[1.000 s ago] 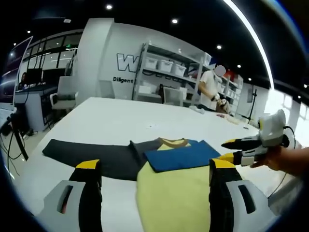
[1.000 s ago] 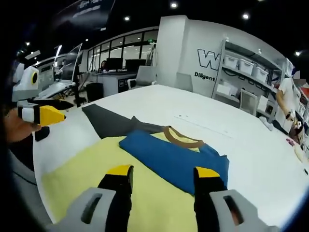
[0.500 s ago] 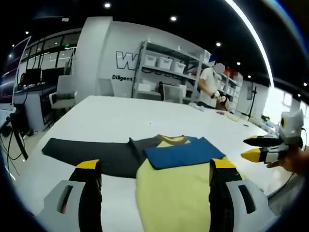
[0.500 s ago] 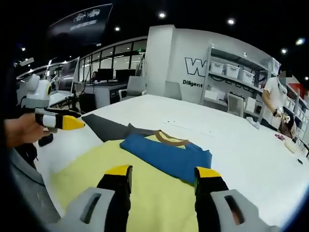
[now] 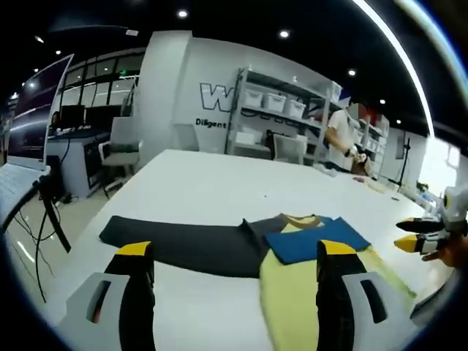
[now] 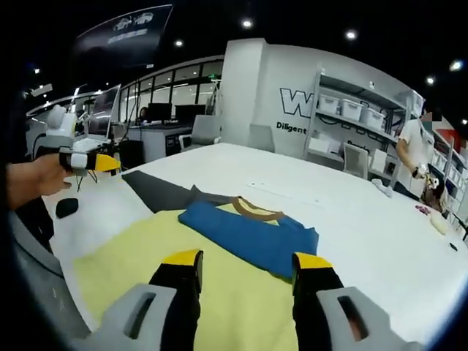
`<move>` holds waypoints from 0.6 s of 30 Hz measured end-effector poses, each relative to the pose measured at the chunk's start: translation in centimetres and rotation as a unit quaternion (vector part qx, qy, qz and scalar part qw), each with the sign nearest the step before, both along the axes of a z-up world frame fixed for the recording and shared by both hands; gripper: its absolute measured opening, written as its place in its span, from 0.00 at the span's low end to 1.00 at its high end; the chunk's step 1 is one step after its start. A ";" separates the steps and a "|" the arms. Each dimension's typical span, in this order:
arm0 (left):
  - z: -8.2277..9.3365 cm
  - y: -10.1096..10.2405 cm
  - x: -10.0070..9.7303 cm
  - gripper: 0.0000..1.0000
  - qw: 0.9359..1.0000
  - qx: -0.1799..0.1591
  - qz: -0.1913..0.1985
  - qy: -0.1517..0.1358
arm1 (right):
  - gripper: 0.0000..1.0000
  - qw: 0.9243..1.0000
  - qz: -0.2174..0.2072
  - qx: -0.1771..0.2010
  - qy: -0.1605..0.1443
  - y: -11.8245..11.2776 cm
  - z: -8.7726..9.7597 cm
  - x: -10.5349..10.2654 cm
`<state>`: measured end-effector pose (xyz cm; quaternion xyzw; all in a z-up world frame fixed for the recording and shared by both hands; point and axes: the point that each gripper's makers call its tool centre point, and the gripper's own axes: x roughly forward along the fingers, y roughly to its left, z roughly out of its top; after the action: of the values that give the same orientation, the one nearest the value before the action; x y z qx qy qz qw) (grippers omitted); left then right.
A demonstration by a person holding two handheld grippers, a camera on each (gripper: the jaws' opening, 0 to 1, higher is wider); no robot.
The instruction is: Fold the garment on the visible template until the final outline fits inside the template.
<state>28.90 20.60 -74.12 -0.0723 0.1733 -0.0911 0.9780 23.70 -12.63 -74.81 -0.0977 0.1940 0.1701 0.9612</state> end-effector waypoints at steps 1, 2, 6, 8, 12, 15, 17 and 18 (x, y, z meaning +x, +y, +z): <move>-0.2 0.5 0.1 0.86 1.000 0.001 0.004 -0.001 | 0.46 1.000 0.001 0.001 0.001 0.1 0.0 0.0; -0.5 0.9 0.2 0.86 1.000 0.002 0.008 0.002 | 0.46 1.000 0.001 0.002 0.002 0.1 -0.1 0.0; -1.5 2.7 0.3 0.86 1.000 0.005 0.028 0.013 | 0.45 1.000 0.004 -0.001 0.005 0.2 -0.3 -0.1; -1.7 3.5 0.5 0.85 0.999 0.007 0.035 0.014 | 0.44 1.000 0.005 -0.002 0.006 0.3 -0.3 0.0; -2.5 5.4 1.2 0.82 0.998 0.019 0.052 0.016 | 0.44 1.000 0.010 -0.004 0.008 0.6 -0.4 -0.1; -2.9 6.3 1.7 0.81 0.998 0.026 0.061 0.017 | 0.44 1.000 0.011 -0.006 0.008 0.6 -0.5 -0.1; -3.2 6.8 2.0 0.81 0.997 0.028 0.065 0.020 | 0.44 1.000 0.011 -0.007 0.008 0.5 -0.5 -0.1; -3.3 7.0 2.1 0.81 0.997 0.030 0.067 0.021 | 0.44 1.000 0.011 -0.007 0.008 0.5 -0.5 -0.1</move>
<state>31.05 27.65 -77.41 -0.0567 0.1915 -0.0187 0.9797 23.59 -12.13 -75.33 -0.1050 0.2020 0.1797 0.9570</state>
